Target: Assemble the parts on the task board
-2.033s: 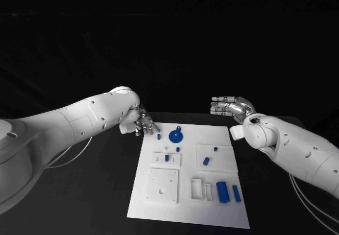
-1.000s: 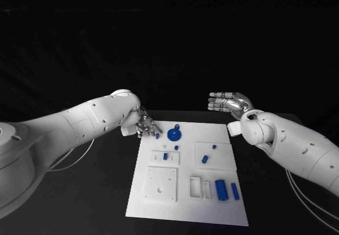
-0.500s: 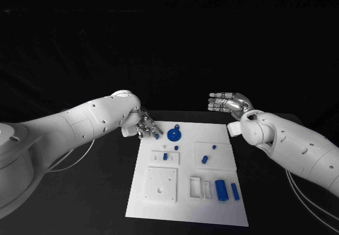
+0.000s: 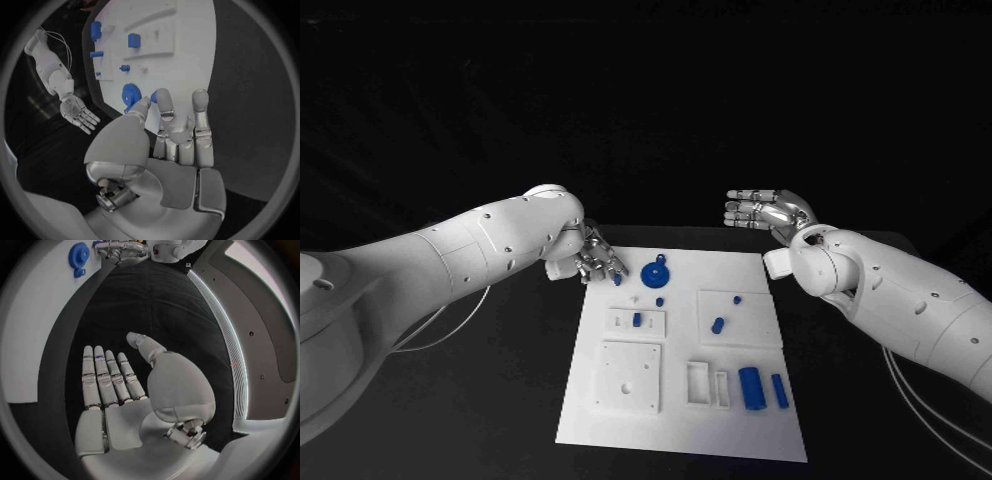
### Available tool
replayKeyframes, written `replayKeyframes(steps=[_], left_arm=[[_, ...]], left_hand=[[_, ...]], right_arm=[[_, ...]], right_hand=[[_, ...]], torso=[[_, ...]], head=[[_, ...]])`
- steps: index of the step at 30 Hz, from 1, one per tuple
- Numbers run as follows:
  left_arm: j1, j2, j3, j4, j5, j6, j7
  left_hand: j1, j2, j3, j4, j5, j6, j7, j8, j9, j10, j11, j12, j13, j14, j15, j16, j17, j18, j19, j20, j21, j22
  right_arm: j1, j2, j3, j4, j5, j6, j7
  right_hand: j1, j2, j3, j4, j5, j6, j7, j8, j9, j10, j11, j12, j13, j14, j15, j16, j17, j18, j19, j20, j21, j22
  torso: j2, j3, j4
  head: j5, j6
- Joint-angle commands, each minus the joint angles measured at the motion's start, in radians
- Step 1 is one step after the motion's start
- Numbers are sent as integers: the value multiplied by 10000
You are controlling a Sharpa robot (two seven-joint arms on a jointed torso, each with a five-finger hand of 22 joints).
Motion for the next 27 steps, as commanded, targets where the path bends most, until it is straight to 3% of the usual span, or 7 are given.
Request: replayKeyframes(steps=[1, 5, 8, 10, 14, 19, 27], left_arm=[[-1, -9, 4, 59, 36, 118, 105], [0, -43, 6, 98, 37, 123, 87], [0, -66, 6, 122, 38, 122, 68], [1, -80, 7, 138, 37, 126, 54], [1, -105, 7, 180, 37, 148, 25], [2, -144, 7, 250, 15, 190, -18], [3, -222, 8, 321, -37, 83, -6]], left_hand=[[-50, -26, -38, 45, -45, -31, -70, 53, 96, 434, -67, -13, -14, -27, -23, 49, 30, -56, 12, 31, 5, 177], [-63, -72, -40, 95, -110, -42, -73, 74, 196, 433, -70, -5, -17, -28, -23, 48, 26, -57, 14, 30, 4, 177], [-98, -167, -16, 223, -337, -42, -63, 73, 251, 434, -65, 1, -17, -26, -21, 45, 24, -56, 21, 30, 1, 176], [-189, -327, 14, 397, -1072, -22, -47, 87, 288, 436, -57, 13, -13, -16, -14, 54, 41, -54, 24, 34, 2, 177], [-190, -817, 408, 978, -1749, -9, -24, 112, 389, 437, -44, 34, -12, -8, -5, 63, 58, -41, 31, 46, -2, 177], [-54, -1040, 526, 1341, -1834, -18, -16, 108, 487, 434, -39, 49, -15, -9, -3, 61, 52, -34, 42, 53, 6, 181], [-42, -1106, 533, 1406, -1828, -6, -16, 94, 495, 441, -42, 71, -10, 12, -5, 81, 86, -28, 47, 52, 4, 177]], right_arm=[[2, 14, 5, -7, -66, 172, 61], [2, 15, 5, -16, -66, 175, 55], [2, 16, 5, -21, -66, 171, 52], [2, 17, 5, -22, -66, 171, 51], [2, 16, 5, -28, -66, 175, 48], [2, 16, 4, -38, -65, 188, 45], [1, 8, 4, -56, -65, 200, 41]], right_hand=[[-40, -52, 28, -30, 38, -35, 18, -35, -15, -23, -1, -38, -11, -29, -2, -57, -11, -63, -84, 1, -15, -14], [-32, -50, 12, -32, 39, -69, 24, -37, -17, -55, 2, -40, -12, -51, 1, -59, -12, -63, -93, 3, -16, -14], [-30, -59, 0, -34, 36, -105, 30, -41, -19, -71, 4, -41, -13, -68, 5, -60, -13, -64, -98, 5, -18, -15], [-30, -59, 0, -34, 36, -105, 30, -41, -19, -71, 4, -41, -13, -68, 5, -60, -13, -64, -98, 5, -18, -15], [-30, -59, 0, -34, 36, -105, 30, -41, -19, -71, 4, -41, -13, -68, 5, -60, -13, -64, -98, 5, -18, -15], [-19, -59, -32, -32, 37, -144, 33, -40, -20, -98, 9, -42, -14, -91, 8, -61, -14, -63, -108, 9, -17, -14], [-11, -55, -59, -30, 38, -164, 35, -40, -20, -105, 10, -42, -14, -95, 10, -61, -14, -60, -111, 11, -15, -14]], torso=[[1, -6, -1], [5, -4, 6], [1, -1, 11], [-1, 0, 11], [9, -1, 8], [7, 0, 2], [12, -7, 8]], head=[[-4, -10], [-6, -12], [-4, -7], [1, -7], [9, -9], [16, -20], [15, -14]])
